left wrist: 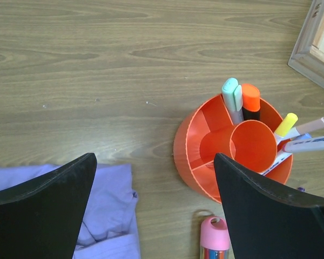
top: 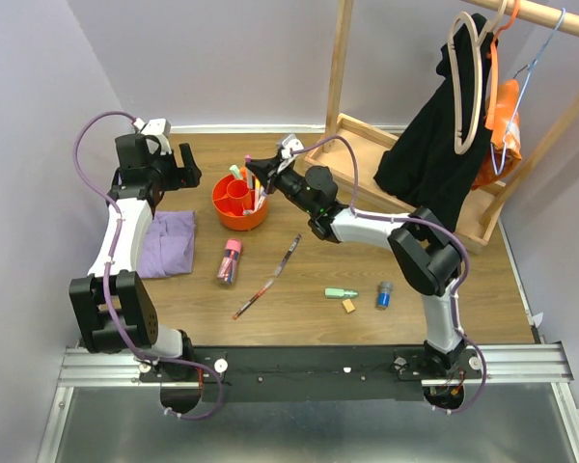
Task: Sort the stationery into containers
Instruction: Place the pen in the storage box.
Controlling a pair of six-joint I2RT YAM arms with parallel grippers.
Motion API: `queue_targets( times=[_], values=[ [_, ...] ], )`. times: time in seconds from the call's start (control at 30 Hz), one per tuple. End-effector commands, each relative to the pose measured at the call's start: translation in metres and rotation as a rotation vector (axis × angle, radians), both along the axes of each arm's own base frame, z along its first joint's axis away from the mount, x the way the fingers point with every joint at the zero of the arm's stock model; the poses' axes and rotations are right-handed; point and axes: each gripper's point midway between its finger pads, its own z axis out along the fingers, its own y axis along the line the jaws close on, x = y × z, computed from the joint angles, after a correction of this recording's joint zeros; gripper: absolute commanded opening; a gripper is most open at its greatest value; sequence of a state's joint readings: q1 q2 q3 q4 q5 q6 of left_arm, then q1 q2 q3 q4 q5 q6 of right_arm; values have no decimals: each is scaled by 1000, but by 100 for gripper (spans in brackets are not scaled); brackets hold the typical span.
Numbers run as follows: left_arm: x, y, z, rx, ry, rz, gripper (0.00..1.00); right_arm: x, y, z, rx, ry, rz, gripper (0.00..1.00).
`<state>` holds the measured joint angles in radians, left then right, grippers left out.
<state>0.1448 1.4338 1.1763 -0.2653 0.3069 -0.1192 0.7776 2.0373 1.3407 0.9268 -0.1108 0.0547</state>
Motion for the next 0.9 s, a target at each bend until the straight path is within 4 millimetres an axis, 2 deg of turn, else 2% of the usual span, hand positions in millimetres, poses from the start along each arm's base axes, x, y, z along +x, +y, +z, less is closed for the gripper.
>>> queue_targets(
  times=[0.0, 0.37, 0.43, 0.67, 0.8, 0.87],
  values=[
    [11, -1, 3, -46, -14, 6, 98, 2, 7, -30, -16, 25, 12, 1],
    [15, -2, -16, -62, 46, 2, 98, -4, 5, -74, -54, 77, 21, 1],
    [13, -3, -17, -65, 52, -1, 98, -5, 1, -73, -48, 58, 13, 1],
    [1, -7, -19, -86, 55, -4, 98, 3, -13, -47, -15, -1, -79, 1],
    [-2, -9, -16, -102, 48, 3, 98, -5, -18, -19, 3, -92, -65, 1],
    [-3, -11, -16, -110, 50, 4, 98, -7, -20, -11, 14, -99, -64, 1]
  ],
)
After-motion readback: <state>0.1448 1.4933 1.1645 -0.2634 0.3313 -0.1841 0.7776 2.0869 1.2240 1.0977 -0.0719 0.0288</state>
